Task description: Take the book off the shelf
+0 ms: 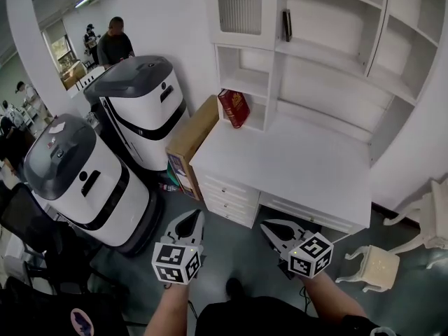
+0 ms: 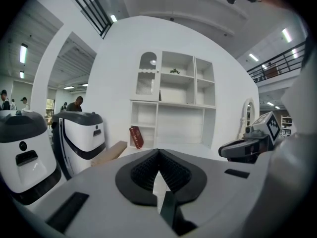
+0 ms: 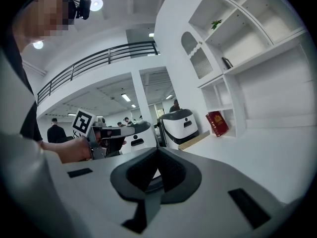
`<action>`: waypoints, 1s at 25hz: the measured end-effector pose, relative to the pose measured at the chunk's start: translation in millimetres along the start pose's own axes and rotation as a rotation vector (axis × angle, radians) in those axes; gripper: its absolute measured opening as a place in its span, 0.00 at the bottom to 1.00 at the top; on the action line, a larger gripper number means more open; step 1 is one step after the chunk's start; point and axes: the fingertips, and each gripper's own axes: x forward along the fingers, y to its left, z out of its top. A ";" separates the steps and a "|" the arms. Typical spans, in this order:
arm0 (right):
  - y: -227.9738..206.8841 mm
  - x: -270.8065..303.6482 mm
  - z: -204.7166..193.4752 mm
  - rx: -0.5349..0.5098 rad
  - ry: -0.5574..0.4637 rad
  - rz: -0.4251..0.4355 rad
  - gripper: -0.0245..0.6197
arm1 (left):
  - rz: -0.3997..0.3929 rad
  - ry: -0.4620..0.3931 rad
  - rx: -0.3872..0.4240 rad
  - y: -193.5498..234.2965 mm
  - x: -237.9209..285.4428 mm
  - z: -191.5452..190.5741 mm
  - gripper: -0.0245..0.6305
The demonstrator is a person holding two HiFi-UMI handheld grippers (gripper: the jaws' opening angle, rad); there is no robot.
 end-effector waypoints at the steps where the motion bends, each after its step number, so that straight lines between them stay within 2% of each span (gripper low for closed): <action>1: -0.4 10.7 2.4 0.001 0.004 -0.002 0.06 | -0.001 -0.004 0.001 10.3 3.9 2.2 0.05; 7: 6.1 62.9 12.6 -0.011 0.044 -0.004 0.06 | -0.014 -0.018 -0.037 60.9 19.4 5.4 0.05; 16: 4.0 111.7 22.8 -0.023 0.088 0.034 0.06 | 0.006 -0.009 -0.091 104.6 34.0 -2.6 0.05; 25: -37.6 160.8 35.9 -0.009 0.099 0.086 0.06 | 0.031 0.013 -0.097 128.8 77.8 2.7 0.05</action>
